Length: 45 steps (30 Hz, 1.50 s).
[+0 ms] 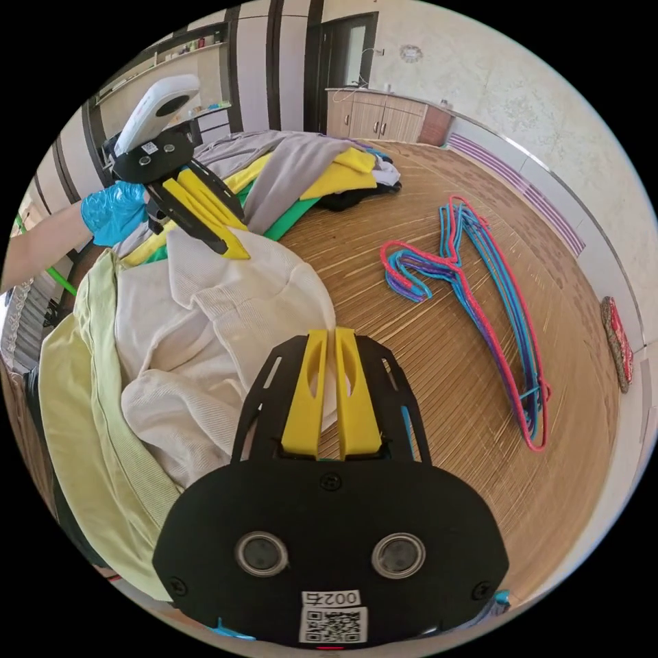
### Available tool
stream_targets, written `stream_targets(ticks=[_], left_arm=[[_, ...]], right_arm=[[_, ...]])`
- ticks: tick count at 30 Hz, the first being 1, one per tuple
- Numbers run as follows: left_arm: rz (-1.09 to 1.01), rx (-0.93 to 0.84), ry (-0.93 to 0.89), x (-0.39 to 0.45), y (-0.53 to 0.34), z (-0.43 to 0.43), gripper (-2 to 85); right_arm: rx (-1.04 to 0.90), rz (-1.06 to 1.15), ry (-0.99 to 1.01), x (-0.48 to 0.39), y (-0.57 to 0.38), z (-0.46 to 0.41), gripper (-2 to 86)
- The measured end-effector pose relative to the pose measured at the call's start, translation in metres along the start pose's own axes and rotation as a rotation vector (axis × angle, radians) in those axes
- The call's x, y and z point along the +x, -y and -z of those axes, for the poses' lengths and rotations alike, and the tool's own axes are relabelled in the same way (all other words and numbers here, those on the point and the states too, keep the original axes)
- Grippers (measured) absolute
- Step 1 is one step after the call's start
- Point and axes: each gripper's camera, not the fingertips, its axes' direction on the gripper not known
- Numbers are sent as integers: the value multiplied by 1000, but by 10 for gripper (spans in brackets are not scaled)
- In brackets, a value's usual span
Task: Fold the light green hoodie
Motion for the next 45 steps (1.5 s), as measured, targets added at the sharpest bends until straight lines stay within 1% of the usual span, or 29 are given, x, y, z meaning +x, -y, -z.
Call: stream_targets(ticks=[3, 10, 18, 22, 27, 31, 34, 37, 38, 40, 42, 45], left_arm=[[-20, 51, 28, 19, -17, 23, -12], [-92, 107, 46, 83, -66, 68, -12], [-161, 162, 59, 185, -147, 110, -14], [-173, 167, 40, 230, -191, 111, -16], [-145, 77, 13, 283, -252, 86, -14], [-82, 49, -30, 298, -280, 78, -10], [-31, 80, -40, 301, -294, 86, -7], [11, 131, -23, 302, -300, 98, -1], [51, 150, -6, 300, -301, 101, 3], [129, 177, 17, 295, -301, 101, 16], [262, 188, 37, 286, -299, 95, 50], [413, 189, 50, 277, -298, 78, 82]], right_arm=[[70, 38, 9, -22, -18, 34, 5], [151, 118, -2, -90, -66, 105, -5], [200, 170, -19, -206, -153, 176, -9], [184, 206, -42, -262, -196, 190, -8], [72, 244, -19, -326, -251, 182, -4], [7, 233, 40, -340, -271, 180, 26], [-1, 227, 123, -338, -277, 189, 47], [16, 169, 129, -329, -277, 198, 61], [36, 115, 119, -322, -277, 199, 71], [71, -18, 114, -309, -275, 198, 88], [64, -236, 121, -289, -274, 187, 117], [32, -392, 104, -277, -275, 167, 135]])
